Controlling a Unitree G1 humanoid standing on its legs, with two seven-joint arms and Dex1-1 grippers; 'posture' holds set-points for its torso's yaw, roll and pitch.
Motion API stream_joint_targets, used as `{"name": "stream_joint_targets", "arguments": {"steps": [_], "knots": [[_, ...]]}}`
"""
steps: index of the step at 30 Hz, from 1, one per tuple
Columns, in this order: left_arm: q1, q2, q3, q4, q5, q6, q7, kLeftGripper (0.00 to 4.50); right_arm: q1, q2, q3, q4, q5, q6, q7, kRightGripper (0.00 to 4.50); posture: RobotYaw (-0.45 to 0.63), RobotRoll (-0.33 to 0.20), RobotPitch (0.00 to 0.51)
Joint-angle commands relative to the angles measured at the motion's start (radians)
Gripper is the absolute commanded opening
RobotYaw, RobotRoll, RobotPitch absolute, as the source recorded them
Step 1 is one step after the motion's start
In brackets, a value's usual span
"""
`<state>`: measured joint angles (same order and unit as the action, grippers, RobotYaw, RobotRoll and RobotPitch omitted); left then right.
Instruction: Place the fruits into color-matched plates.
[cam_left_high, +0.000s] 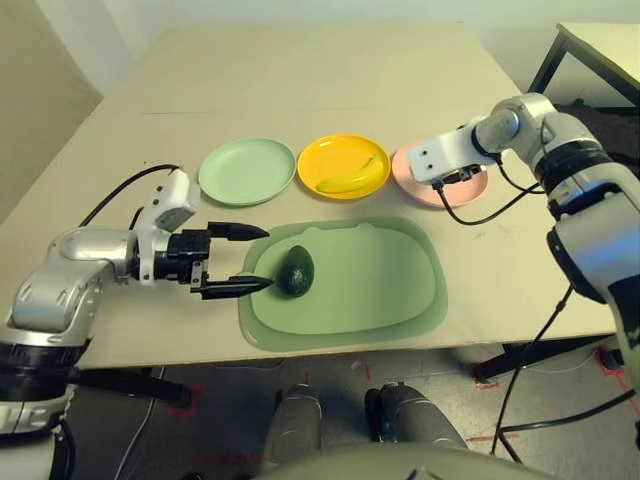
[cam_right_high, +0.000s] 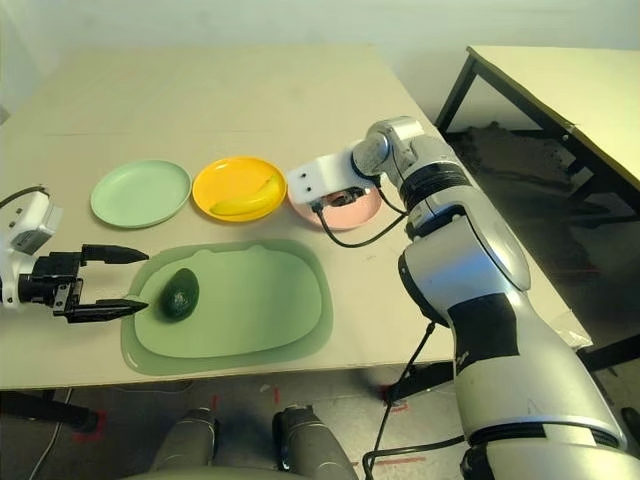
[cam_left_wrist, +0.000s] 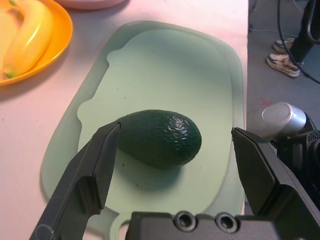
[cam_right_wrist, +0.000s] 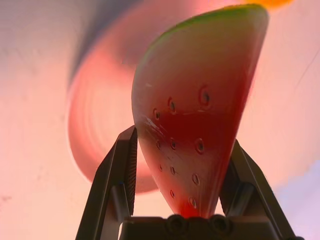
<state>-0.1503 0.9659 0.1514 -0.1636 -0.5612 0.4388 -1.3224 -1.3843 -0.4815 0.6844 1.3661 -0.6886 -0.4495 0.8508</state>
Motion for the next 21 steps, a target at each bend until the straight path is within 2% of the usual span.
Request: {"name": "stream_joint_targets", "arguments": {"steps": [1,10,16,21], "knots": [[0.03,0.013,0.028,-0.041,-0.014,0.016,0.012,4.5,0.021,-0.005,-0.006,0.011,-0.021,0.017,-0.023,2.23,0.13,0.0,0.111],[0.025,0.027,0.036,-0.05,-0.021,0.03,0.018,4.5,0.046,0.005,-0.007,0.013,-0.06,0.023,-0.089,2.23,0.12,0.0,0.116],[0.007,0.015,0.018,-0.043,-0.017,0.027,0.021,4.5,0.049,0.007,-0.007,0.013,-0.075,0.01,-0.106,4.4,0.12,0.0,0.116],[-0.008,0.004,0.005,-0.04,-0.016,0.026,0.026,4.5,0.051,-0.001,-0.006,0.013,-0.079,0.005,-0.107,4.46,0.11,0.0,0.111]]}}
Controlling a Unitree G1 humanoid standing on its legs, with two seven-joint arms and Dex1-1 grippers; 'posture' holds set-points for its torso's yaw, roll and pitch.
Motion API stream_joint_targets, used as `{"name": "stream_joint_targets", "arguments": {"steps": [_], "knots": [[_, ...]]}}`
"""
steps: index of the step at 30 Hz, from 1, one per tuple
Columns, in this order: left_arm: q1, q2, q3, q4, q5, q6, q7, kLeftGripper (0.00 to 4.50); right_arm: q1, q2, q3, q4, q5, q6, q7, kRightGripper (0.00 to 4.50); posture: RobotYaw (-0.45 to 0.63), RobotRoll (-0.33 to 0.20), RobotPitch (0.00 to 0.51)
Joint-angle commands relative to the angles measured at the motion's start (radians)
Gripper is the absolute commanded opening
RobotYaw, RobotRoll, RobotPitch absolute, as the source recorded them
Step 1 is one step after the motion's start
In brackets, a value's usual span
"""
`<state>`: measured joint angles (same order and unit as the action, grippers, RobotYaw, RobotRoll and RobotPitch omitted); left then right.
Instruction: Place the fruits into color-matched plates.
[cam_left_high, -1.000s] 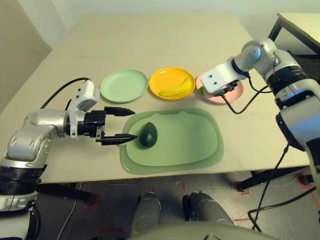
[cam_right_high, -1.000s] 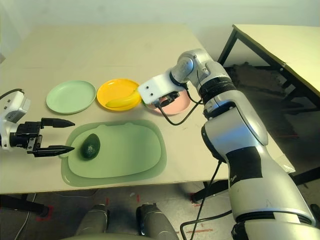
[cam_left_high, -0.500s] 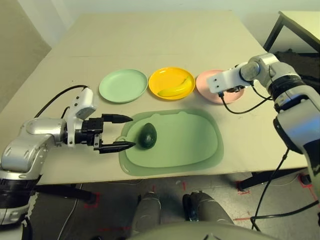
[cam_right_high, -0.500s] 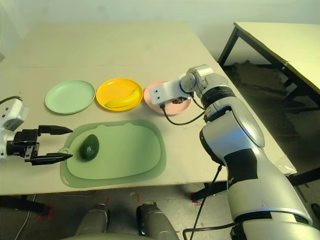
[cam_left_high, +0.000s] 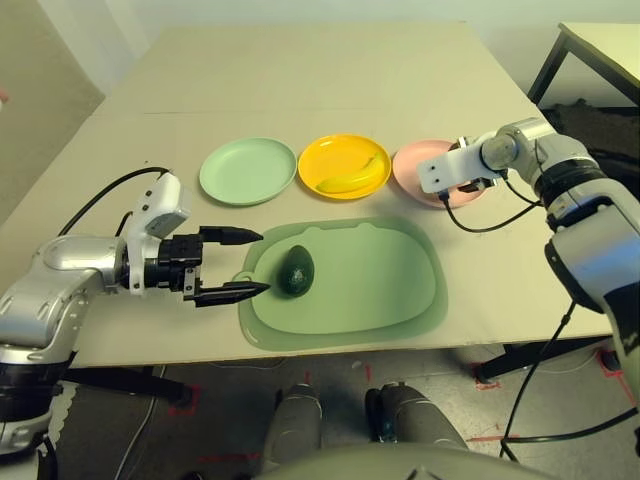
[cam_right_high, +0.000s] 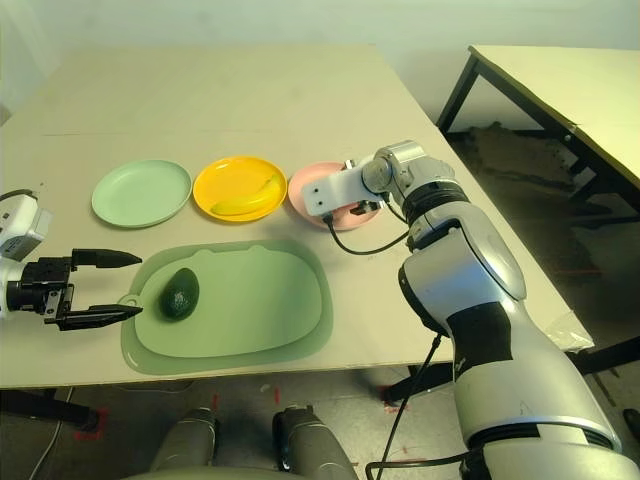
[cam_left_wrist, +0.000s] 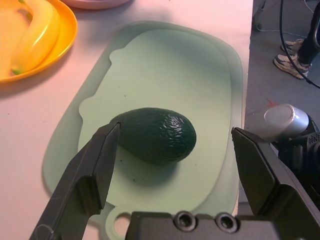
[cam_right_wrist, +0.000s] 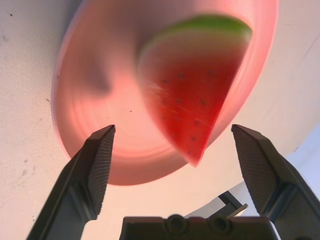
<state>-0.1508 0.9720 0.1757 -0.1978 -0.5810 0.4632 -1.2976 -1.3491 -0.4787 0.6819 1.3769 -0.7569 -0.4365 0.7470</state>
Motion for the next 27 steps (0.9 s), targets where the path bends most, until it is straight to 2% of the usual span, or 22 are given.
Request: {"name": "stream_joint_targets", "arguments": {"steps": [1,5,9,13,16,18,21,24,27], "knots": [[-0.01,-0.004,-0.021,-0.004,0.005,0.001,0.001,4.5,0.015,-0.008,-0.001,0.002,-0.013,-0.012,-0.003,4.46,0.11,0.0,0.109],[-0.023,-0.007,-0.026,0.008,0.01,-0.004,0.0,4.5,-0.012,-0.036,-0.009,-0.004,-0.007,-0.045,0.038,4.46,0.11,0.0,0.107],[-0.02,0.0,-0.021,0.016,0.014,-0.014,-0.008,4.5,-0.062,-0.087,-0.069,-0.023,0.064,-0.106,0.204,4.46,0.11,0.0,0.107],[-0.012,0.01,-0.003,0.034,0.027,-0.036,-0.008,4.5,-0.099,-0.144,-0.247,-0.072,0.277,-0.07,0.54,4.46,0.1,0.0,0.101],[-0.011,0.02,0.004,0.055,0.043,-0.059,-0.009,4.5,-0.067,-0.178,-0.391,-0.183,0.46,0.098,0.732,4.46,0.09,0.0,0.096],[-0.013,0.032,0.001,0.064,0.054,-0.073,-0.019,4.5,0.023,-0.21,-0.47,-0.352,0.576,0.265,0.816,4.46,0.09,0.0,0.093],[-0.027,0.052,-0.014,0.085,0.078,-0.105,-0.042,4.5,0.263,-0.259,-0.567,-0.798,0.766,0.65,0.863,4.46,0.08,0.0,0.092],[-0.054,0.06,-0.026,0.107,0.087,-0.118,-0.062,4.5,0.473,-0.258,-0.671,-1.187,0.924,0.998,0.766,4.46,0.07,0.0,0.091],[-0.075,0.073,-0.047,0.135,0.122,-0.155,-0.084,4.5,0.649,-0.237,-0.745,-1.444,1.024,1.136,0.652,4.46,0.06,0.0,0.088]]}}
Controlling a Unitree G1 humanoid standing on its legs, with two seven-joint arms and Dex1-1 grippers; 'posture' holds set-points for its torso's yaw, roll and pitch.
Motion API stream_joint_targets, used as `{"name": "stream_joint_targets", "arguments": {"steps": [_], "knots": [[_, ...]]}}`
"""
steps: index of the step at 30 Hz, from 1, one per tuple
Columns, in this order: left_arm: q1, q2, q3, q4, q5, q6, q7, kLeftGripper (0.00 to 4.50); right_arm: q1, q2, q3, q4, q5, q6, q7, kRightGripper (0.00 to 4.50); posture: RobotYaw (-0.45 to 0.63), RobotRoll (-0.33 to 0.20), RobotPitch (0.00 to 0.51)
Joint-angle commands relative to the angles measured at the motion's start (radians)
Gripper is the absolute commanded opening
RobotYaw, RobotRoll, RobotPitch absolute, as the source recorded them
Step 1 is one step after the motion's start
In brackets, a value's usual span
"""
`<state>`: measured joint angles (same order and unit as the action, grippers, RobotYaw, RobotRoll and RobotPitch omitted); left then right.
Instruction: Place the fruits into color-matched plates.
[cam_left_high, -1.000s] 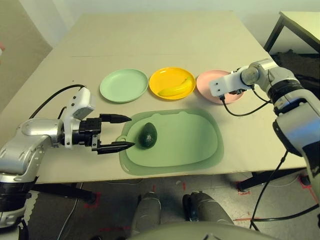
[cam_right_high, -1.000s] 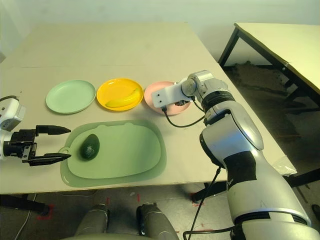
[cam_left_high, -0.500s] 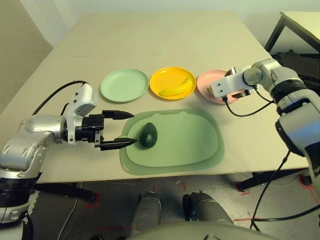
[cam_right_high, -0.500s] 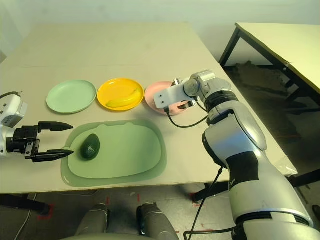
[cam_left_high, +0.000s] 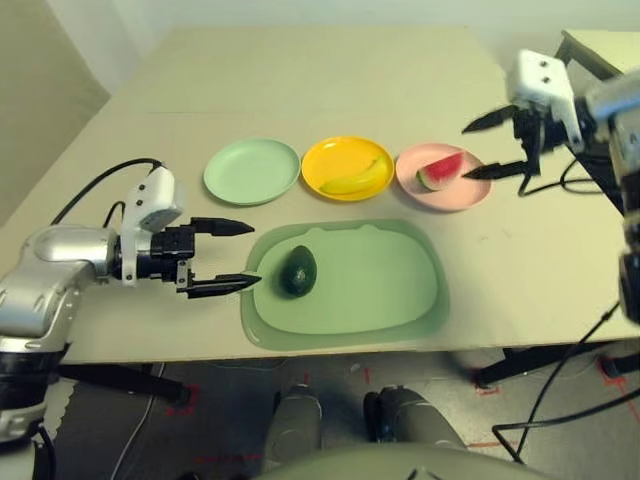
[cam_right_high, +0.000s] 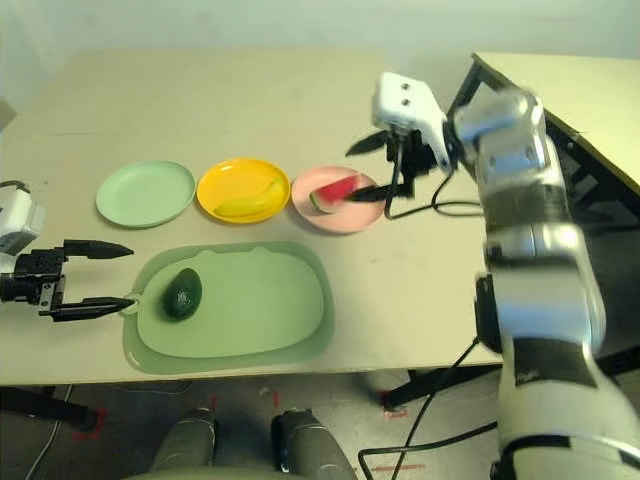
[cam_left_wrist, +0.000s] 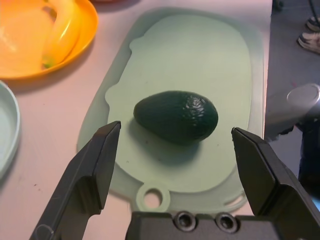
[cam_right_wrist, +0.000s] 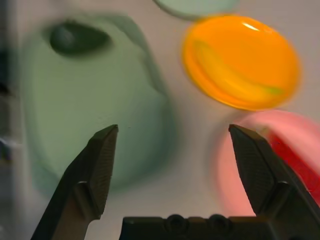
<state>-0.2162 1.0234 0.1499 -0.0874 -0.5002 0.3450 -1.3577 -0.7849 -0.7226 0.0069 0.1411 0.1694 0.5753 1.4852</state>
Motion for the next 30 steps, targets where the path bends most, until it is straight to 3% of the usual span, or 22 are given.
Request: {"name": "stream_joint_targets", "arguments": {"steps": [1,5,14,21,26,30], "knots": [[-0.014,0.024,-0.026,0.032,0.049,-0.048,-0.028,4.5,0.123,0.009,-0.083,-0.262,0.122,0.149,-0.113,4.46,0.06,0.0,0.088],[-0.066,0.038,-0.063,0.112,0.152,-0.201,-0.048,4.5,0.297,0.073,-0.171,-0.496,0.278,0.262,-0.242,4.46,0.06,0.0,0.087],[-0.267,-0.034,-0.164,0.305,0.289,-0.561,-0.099,4.5,0.651,0.241,-0.247,-0.695,0.487,0.193,-0.422,4.46,0.05,0.0,0.075],[-0.338,-0.087,-0.245,0.417,0.371,-0.809,-0.118,4.5,0.873,0.224,-0.194,-0.627,0.411,-0.084,-0.362,4.46,0.04,0.0,0.064],[-0.41,-0.131,-0.314,0.511,0.409,-1.062,-0.149,4.5,0.91,0.241,-0.186,-0.52,0.369,-0.257,-0.362,4.46,0.04,0.0,0.056],[-0.473,-0.172,-0.358,0.546,0.363,-1.114,-0.199,4.5,0.91,0.233,-0.164,-0.492,0.367,-0.3,-0.367,4.46,0.02,0.0,0.046]]}}
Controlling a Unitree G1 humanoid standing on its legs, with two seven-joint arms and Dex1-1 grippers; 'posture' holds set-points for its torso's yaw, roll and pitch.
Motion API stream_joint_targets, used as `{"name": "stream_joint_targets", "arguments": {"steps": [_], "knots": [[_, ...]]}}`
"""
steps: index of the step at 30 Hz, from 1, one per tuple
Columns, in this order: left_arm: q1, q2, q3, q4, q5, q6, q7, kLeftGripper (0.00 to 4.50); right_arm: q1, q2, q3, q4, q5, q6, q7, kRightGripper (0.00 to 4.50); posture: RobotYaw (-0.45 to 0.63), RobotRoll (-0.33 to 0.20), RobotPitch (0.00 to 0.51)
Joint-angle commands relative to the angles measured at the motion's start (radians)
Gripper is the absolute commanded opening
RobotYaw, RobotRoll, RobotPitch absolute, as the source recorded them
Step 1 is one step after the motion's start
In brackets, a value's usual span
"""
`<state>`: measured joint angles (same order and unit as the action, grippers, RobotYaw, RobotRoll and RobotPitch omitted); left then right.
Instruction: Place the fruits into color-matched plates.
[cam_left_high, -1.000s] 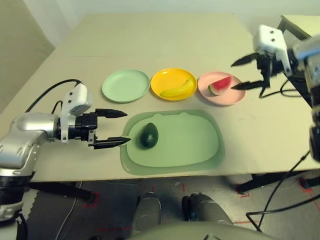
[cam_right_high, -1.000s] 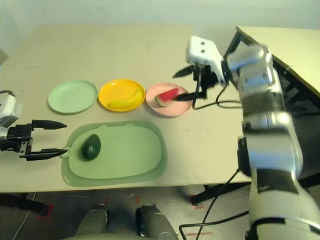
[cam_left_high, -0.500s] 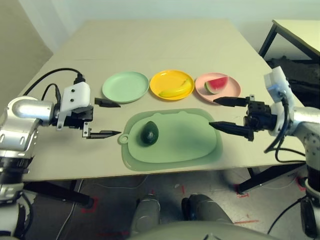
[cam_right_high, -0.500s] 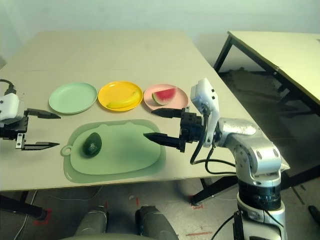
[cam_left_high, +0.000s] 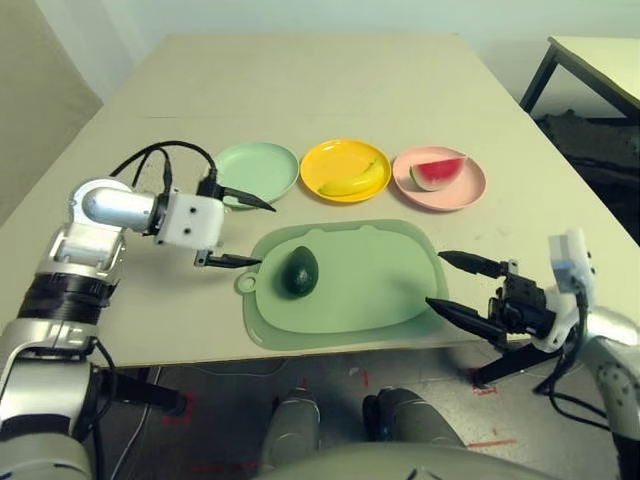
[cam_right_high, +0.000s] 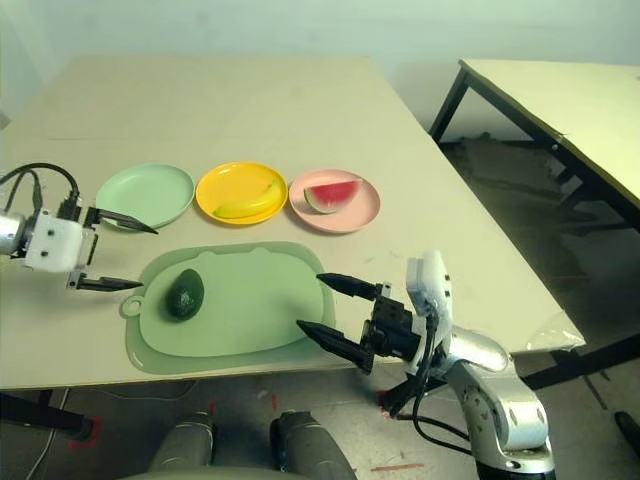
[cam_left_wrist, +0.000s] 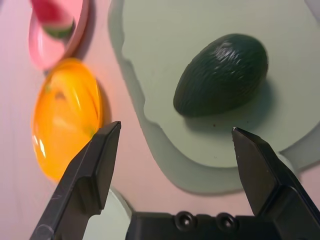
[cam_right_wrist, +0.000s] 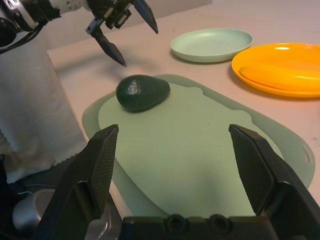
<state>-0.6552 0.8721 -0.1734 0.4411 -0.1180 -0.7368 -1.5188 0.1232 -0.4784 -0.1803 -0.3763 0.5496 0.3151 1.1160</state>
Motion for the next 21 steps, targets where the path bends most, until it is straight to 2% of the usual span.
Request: {"name": "stream_joint_targets", "arguments": {"steps": [1,6,16,21], "knots": [[-0.047,-0.027,-0.045,0.023,-0.027,-0.03,-0.054,4.5,0.003,-0.013,0.03,0.03,-0.017,-0.051,0.002,4.46,0.02,0.0,0.045],[-0.102,-0.029,-0.118,0.057,-0.051,-0.05,-0.096,4.5,0.005,-0.017,0.059,0.04,-0.023,-0.091,-0.01,4.46,0.0,0.0,0.042],[-0.16,0.036,-0.298,0.027,-0.124,-0.011,-0.096,4.5,0.018,-0.023,0.093,0.039,-0.026,-0.129,-0.044,4.46,-0.01,0.0,0.042],[-0.192,0.02,-0.342,0.035,-0.098,-0.039,-0.096,4.5,0.021,-0.024,0.11,0.037,-0.029,-0.138,-0.056,4.46,-0.01,0.0,0.042]]}}
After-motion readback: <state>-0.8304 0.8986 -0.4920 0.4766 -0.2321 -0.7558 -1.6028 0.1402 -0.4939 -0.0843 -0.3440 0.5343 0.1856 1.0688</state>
